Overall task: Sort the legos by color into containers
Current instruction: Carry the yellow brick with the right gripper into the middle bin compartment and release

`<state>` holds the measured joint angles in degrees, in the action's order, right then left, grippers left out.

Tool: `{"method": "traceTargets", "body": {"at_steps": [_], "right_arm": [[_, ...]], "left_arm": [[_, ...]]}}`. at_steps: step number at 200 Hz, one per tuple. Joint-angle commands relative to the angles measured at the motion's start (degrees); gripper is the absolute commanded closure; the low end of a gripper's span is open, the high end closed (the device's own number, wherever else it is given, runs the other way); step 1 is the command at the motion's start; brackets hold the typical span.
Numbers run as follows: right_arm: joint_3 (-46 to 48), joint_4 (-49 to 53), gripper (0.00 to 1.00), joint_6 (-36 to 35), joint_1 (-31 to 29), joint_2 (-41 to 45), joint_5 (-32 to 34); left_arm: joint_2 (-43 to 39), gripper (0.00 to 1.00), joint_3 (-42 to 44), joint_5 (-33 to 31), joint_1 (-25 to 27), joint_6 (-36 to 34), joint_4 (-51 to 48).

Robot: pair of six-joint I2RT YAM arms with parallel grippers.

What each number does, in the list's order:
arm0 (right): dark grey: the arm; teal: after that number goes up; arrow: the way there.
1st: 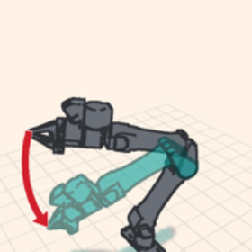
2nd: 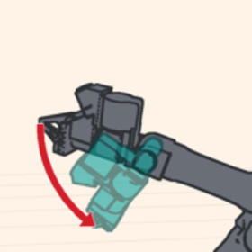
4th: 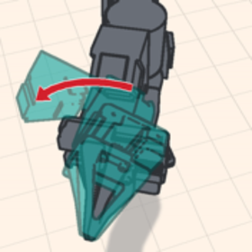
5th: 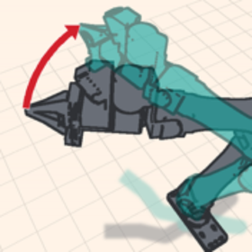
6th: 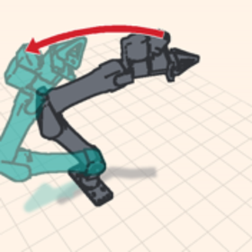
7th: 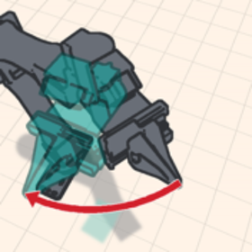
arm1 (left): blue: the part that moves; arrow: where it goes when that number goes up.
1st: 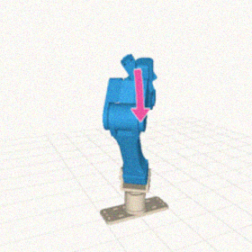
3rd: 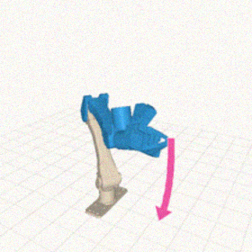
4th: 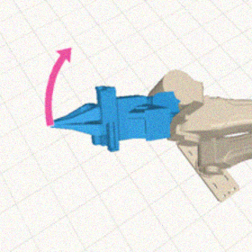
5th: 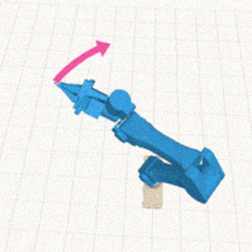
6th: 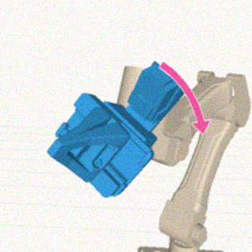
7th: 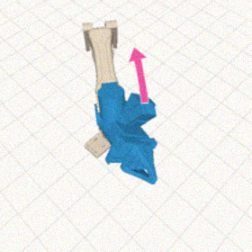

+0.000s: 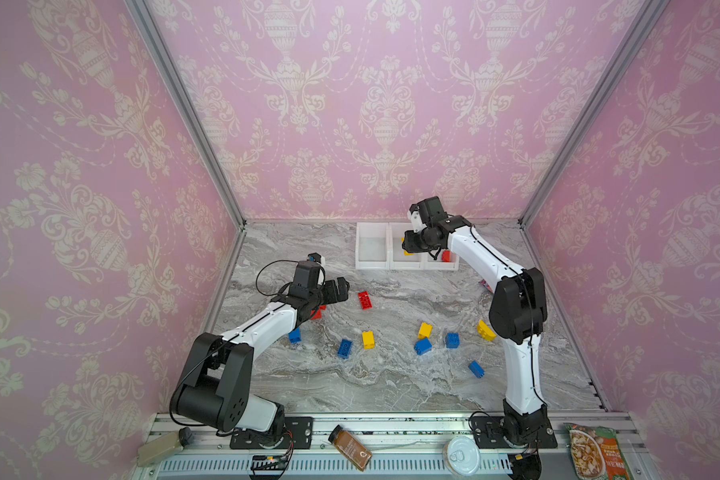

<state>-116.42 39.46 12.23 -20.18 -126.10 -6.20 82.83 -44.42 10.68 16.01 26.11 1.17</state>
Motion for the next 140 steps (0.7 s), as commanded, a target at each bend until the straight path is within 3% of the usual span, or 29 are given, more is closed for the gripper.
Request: {"method": "traceTargets", "body": {"at_steps": [1,45,81,114,140], "right_arm": [[-7.62,6.26,0.70,0.34,-0.32,-5.36,1.05],[-18.65,10.83,0.69,0.80,0.07,-15.14,2.37],[-20.85,11.14,0.67,1.18,0.41,-17.62,3.30],[-20.79,11.26,0.51,1.09,0.75,-18.10,3.37],[-20.45,11.39,0.46,0.87,0.76,-17.88,3.25]], "left_arm": [[-2.00,0.01,1.15,0.31,0.46,0.53,-0.73],[-2.64,0.01,1.11,-0.02,0.48,0.18,-1.33],[-2.54,0.01,0.92,0.13,0.43,0.23,-1.45],[-2.41,0.01,0.88,0.13,0.43,0.50,-1.52],[-2.17,0.01,0.93,0.09,0.43,0.65,-1.63]]}}
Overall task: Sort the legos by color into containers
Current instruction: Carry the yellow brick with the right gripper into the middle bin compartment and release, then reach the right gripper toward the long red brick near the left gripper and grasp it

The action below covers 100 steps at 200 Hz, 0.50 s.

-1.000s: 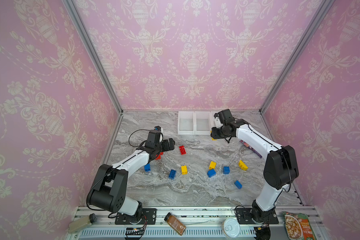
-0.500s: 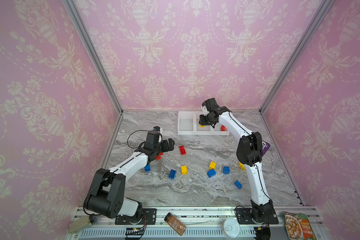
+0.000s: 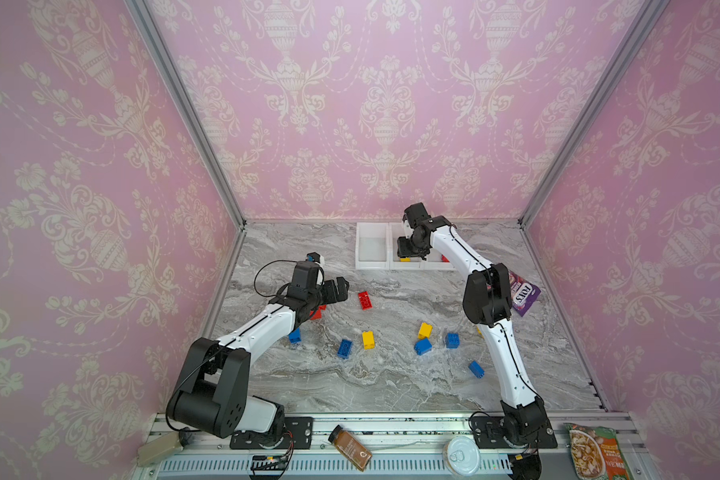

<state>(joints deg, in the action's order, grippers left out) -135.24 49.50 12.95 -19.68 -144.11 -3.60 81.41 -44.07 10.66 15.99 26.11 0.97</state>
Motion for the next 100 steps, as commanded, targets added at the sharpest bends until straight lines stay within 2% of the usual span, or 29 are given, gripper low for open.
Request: {"method": "traceTargets", "body": {"at_steps": [1,34,63,100], "right_arm": [[-1.62,1.33,0.46,0.15,0.26,0.14,0.67],[0.29,0.20,0.45,0.09,0.27,2.15,0.46],[4.60,-2.21,0.36,0.16,0.13,6.26,-0.07],[11.05,-4.45,0.30,-0.25,-0.98,13.41,-0.58]], "left_arm": [[-0.73,0.01,0.57,0.13,0.45,0.68,-1.42],[-0.63,0.01,0.41,0.16,0.45,0.79,-1.67],[-0.47,0.01,0.38,0.07,0.49,0.78,-1.79],[-0.15,0.01,0.36,0.17,0.45,0.96,-1.59]]}}
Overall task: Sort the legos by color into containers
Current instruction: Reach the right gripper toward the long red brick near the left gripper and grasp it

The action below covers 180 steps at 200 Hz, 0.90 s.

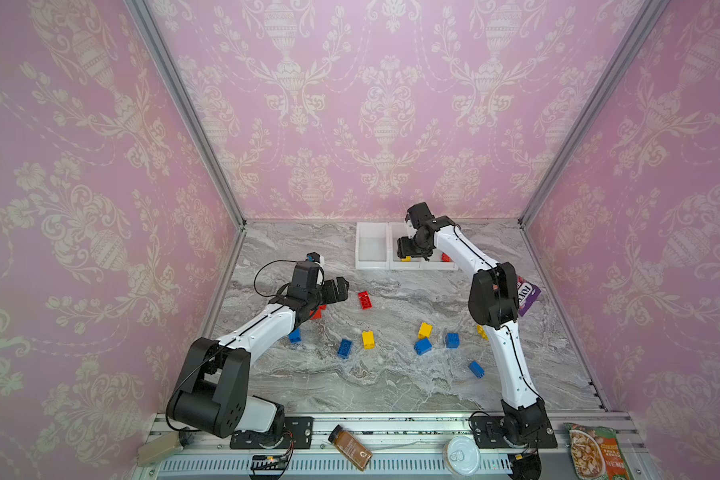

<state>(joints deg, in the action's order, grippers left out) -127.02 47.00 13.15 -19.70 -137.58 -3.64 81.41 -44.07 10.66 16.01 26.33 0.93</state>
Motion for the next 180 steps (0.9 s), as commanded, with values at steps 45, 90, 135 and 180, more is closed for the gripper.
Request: {"method": "traceTargets", "body": {"at_steps": [45,90,135,180], "right_arm": [[14.92,-4.84,0.19,-0.61,-4.11,17.04,-0.58],[25.32,-7.51,0.13,0.96,-10.50,23.39,-0.46],[27.43,-8.88,0.14,3.58,-17.70,21.69,-0.60],[23.18,-7.03,0.19,3.99,-22.39,14.43,1.10]], "left_arm": [[-0.55,0.01,0.67,-0.46,0.43,0.74,-1.85],[-0.28,0.01,0.23,-1.77,0.43,1.14,-4.01],[-1.63,0.01,0.00,-5.00,0.43,1.28,-8.11],[-3.44,0.03,0.11,-5.92,-0.80,1.26,-12.22]]}}
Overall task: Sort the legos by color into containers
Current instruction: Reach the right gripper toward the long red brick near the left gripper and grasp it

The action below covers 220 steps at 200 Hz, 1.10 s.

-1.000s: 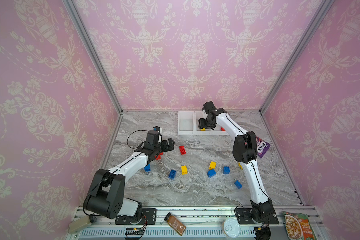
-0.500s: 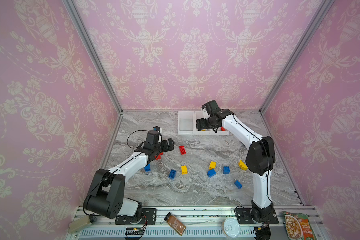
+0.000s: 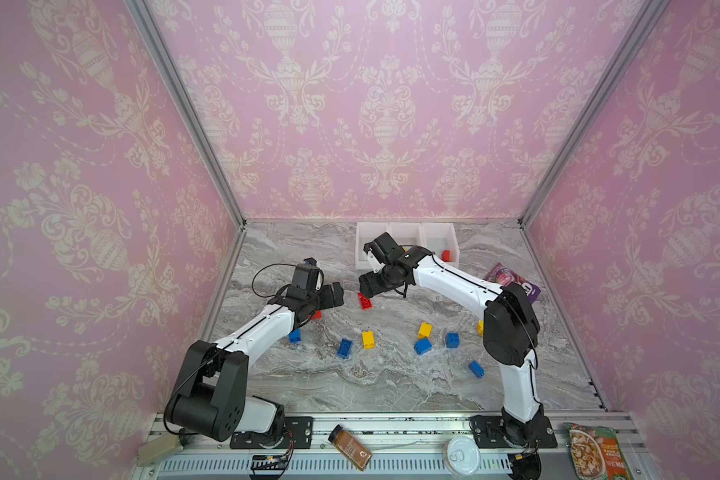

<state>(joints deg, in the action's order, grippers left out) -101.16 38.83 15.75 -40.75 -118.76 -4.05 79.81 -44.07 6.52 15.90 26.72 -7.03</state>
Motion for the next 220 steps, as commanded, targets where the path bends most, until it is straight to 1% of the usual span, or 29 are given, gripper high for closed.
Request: {"method": "traceTargets", "body": {"at_steps": [1,39,56,129,161,178,183,207,220], "right_arm": [[-2.79,1.20,0.19,1.39,-1.43,-4.52,1.56],[-5.46,2.06,0.22,1.31,-2.88,-9.04,4.04],[-6.13,1.98,0.24,1.39,-3.06,-10.36,4.54],[-9.91,1.94,0.35,1.04,-3.07,-14.69,7.02],[-11.29,2.66,0.37,0.62,-3.07,-15.89,7.78],[-11.26,2.67,0.43,0.51,-3.08,-16.05,7.92],[-11.25,2.66,0.46,0.39,-3.06,-16.08,7.96],[-11.08,2.57,0.52,0.43,-3.06,-15.91,7.85],[-11.16,2.66,0.53,0.37,-3.09,-15.89,7.94]], "left_arm": [[-1.94,0.03,0.12,-1.74,-0.78,0.87,-4.33],[-3.51,0.05,1.60,-1.52,-2.80,1.58,-5.01],[-3.87,0.05,1.71,-1.43,-3.39,1.71,-4.92],[-3.88,0.05,1.71,-0.93,-3.77,1.82,-4.05],[-3.53,0.06,1.76,0.13,-3.73,1.93,-3.45],[-3.57,0.06,1.71,0.24,-3.73,2.02,-3.19],[-3.61,0.06,1.71,0.24,-3.76,2.02,-3.19],[-3.61,0.06,1.71,0.24,-3.72,2.02,-3.24],[-3.54,0.06,1.71,0.33,-3.75,2.02,-3.25]]}}
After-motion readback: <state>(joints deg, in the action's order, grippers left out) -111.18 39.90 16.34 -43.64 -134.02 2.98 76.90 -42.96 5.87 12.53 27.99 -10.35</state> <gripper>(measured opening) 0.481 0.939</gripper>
